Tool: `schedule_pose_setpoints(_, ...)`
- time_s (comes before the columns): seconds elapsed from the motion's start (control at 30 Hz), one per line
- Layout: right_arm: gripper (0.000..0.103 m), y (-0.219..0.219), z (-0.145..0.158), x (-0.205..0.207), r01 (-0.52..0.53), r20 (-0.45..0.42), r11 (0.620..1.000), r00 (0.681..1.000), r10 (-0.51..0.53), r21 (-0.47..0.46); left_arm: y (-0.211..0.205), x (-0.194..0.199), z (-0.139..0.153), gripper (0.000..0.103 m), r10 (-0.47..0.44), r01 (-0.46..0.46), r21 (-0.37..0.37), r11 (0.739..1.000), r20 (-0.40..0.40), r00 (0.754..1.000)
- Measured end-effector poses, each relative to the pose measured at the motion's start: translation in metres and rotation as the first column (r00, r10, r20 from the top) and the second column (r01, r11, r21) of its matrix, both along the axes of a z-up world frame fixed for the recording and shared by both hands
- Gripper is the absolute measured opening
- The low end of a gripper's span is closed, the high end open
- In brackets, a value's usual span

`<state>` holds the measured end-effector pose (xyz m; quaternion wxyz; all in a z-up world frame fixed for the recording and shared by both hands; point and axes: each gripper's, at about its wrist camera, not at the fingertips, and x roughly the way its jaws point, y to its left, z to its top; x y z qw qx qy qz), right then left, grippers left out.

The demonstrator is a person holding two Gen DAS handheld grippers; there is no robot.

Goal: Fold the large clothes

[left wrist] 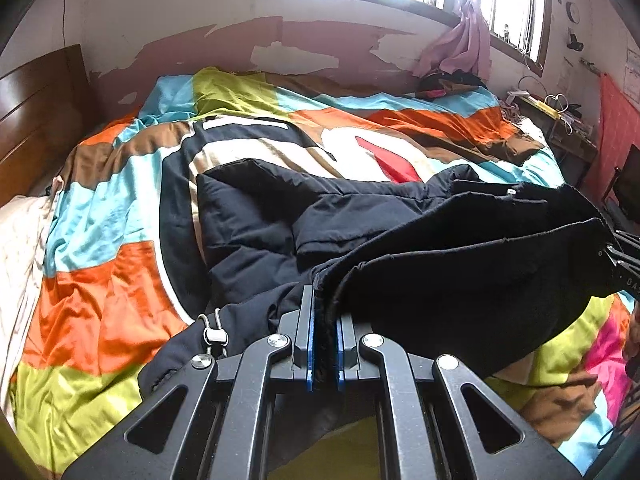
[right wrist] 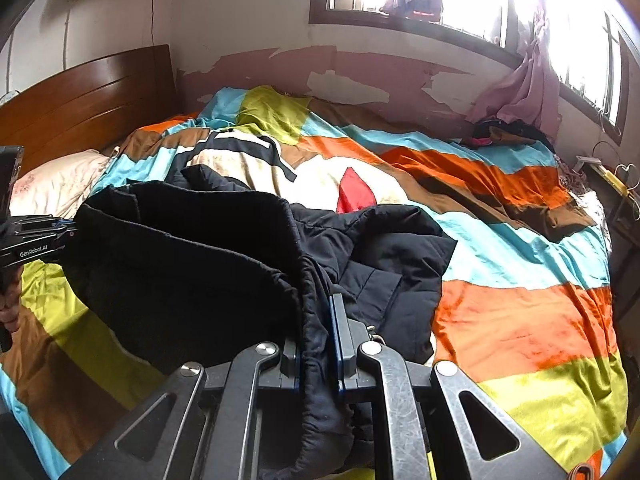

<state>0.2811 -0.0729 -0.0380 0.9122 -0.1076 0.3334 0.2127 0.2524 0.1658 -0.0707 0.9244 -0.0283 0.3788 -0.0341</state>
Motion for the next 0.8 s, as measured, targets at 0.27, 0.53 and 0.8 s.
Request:
schedule_pose_setpoints(0.27, 0.011, 0.003, 0.0, 0.03, -0.001, -0.009, 1.0, 1.0, 0.001, -0.001, 0.007, 0.025, -0.001, 0.006, 0.008, -0.008, -0.012, 1.0, -0.008, 1.0)
schedule_pose_setpoints(0.53, 0.01, 0.013, 0.009, 0.056, -0.009, 0.007, 1.0, 1.0, 0.009, -0.02, 0.018, 0.049, 0.009, 0.006, 0.016, -0.016, -0.015, 1.0, -0.003, 1.0)
schedule_pose_setpoints(0.8, 0.01, 0.018, 0.018, 0.077, -0.007, 0.026, 0.999, 1.0, 0.008, -0.039, 0.023, 0.072, 0.016, 0.006, 0.012, -0.012, -0.013, 1.0, 0.008, 1.0)
